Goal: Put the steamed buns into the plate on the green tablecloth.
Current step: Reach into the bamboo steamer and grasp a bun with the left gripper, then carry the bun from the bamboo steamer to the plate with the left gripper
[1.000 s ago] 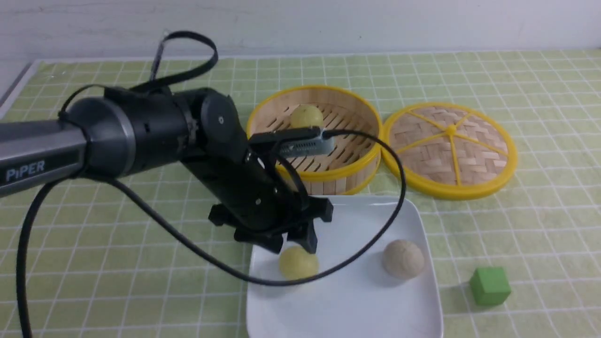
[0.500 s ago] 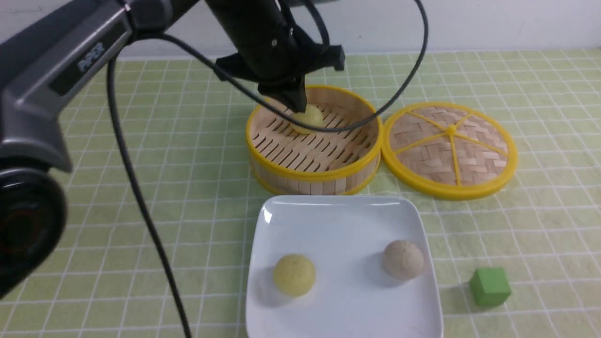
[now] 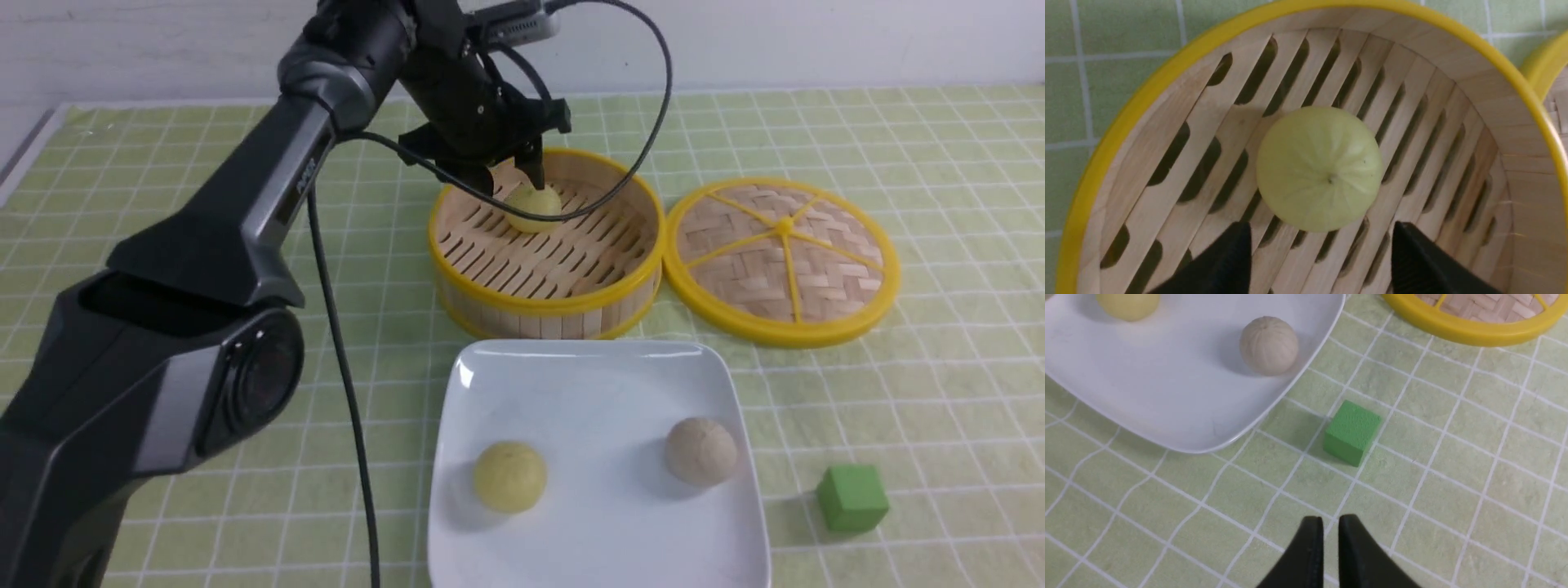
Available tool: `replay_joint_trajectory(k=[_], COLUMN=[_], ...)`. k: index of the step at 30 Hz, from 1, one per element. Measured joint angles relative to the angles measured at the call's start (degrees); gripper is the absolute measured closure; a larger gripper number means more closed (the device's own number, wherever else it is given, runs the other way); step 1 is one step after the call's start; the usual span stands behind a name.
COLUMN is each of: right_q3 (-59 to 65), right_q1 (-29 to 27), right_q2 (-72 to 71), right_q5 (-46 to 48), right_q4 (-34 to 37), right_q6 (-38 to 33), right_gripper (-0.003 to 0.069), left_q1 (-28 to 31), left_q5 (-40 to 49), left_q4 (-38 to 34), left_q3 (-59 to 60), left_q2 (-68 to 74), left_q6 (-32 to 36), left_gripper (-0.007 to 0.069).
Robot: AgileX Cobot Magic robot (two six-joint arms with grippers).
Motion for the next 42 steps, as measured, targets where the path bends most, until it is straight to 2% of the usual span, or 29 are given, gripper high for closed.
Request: replay_joint_trajectory(k=[7,12,15,16,17,18,19,20,21,22,26,34,36,38,39,42], right_q3=[1.2,1.2,1.2,1.2,1.2,1.2,1.2,1.2,1.2,1.2,1.2,1.2,1.2,1.2,1.2,1.2], right_q1=[0.0,0.0,0.0,0.0,0.0,0.0,0.0,0.0,0.0,0.0,0.0,0.0,0.0,0.0,0.0,0.0], right_q2=[0.0,0.0,0.0,0.0,0.0,0.0,0.0,0.0,0.0,0.0,0.0,0.0,0.0,0.0,0.0,0.0], right_q5=[-1.1,-1.2,-1.3,-1.4,-1.4,-1.4,-1.4,-1.4,-1.4,-1.4,-1.4,-1.0,-0.9,-0.4,-0.4,-0.3], right_q4=[0.0,0.0,0.0,0.0,0.0,0.0,0.0,0.0,0.0,0.0,0.1,0.1,0.1,0.1,0.1,0.0], right_q6=[0.2,0.2,0.2,0.2,0.2,0.2,0.2,0.2,0.2,0.2,0.2,0.2,0.2,0.2,0.2,0.2], right_gripper=[0.0565,0.0559,0.0557,0.0554,0.0554,0.0551,0.055,0.0549,0.0547,0.0546,0.0543,0.0531,0.0529,0.0526,0.0526,0.0525], left_q1=[0.0,0.0,0.0,0.0,0.0,0.0,0.0,0.0,0.0,0.0,0.0,-0.1,-1.2,-4.1,-4.5,-11.5], left_q5=[-1.2,-0.5,-0.2,-0.2,-0.2,-0.1,0.0,0.0,0.3,0.4,1.5,1.8,1.8,1.8,1.8,1.8], left_q4=[0.0,0.1,0.1,0.1,0.1,0.1,-0.1,-0.1,-0.1,-0.2,-0.1,1.3,-1.2,-1.8,-1.7,1.3], left_q3=[0.0,-0.1,-0.4,-0.7,-0.7,-0.7,-0.7,-0.7,-1.1,-1.4,-2.3,-2.9,2.5,12.5,13.6,33.1], left_q2=[3.1,3.9,4.6,5.0,5.0,5.2,5.3,5.3,5.3,5.3,4.0,-12.9,-20.6,-28.6,-28.6,-38.4], left_q6=[1.1,3.9,5.3,5.5,5.5,5.5,5.5,5.5,5.5,5.5,5.5,4.9,5.8,10.7,11.2,15.2], left_gripper=[0.0111,0.0144,0.0228,0.0301,0.0312,0.0421,0.0488,0.0488,0.0573,0.0587,0.0603,0.0606,0.0606,0.0606,0.0606,0.0603])
